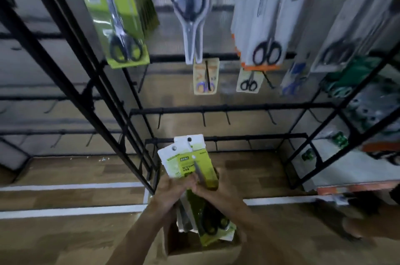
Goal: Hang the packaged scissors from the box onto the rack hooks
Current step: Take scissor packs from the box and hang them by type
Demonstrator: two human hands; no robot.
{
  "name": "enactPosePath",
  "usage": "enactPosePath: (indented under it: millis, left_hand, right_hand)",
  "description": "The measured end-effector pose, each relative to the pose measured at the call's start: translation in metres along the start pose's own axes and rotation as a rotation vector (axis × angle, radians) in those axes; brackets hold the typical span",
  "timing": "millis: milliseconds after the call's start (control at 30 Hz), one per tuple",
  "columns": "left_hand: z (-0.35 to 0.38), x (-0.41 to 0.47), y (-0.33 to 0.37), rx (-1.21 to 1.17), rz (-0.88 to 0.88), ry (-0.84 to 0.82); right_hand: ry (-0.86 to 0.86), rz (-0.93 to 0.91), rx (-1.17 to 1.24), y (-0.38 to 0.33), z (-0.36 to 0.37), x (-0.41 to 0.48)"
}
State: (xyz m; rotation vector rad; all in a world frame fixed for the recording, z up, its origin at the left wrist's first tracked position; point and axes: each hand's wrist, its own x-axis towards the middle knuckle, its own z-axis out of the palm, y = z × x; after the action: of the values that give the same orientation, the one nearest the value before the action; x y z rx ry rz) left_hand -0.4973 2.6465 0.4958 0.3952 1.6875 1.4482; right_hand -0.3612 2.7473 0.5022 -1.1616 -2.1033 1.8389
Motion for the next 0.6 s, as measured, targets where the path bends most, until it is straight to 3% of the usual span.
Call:
enactPosePath:
  millis: [233, 367, 600]
  left_hand:
    - [0.011, -0.057, 0.127, -0.102, 0.028, 0.056]
    - [0.021, -0.092, 0.179, -0.211, 0.005, 0.204]
    - [0.025, -0.146, 0.229, -0.252, 0.077, 0.264]
  right_hand:
    - [-0.16, -0.038, -0.039, -0.118, -0.052, -0.057]
    - [-0.104, -0.087, -0.107, -0.159, -0.085, -0.092]
    - [-0.071, -0.195, -0.137, -0.225, -0.119, -0.141]
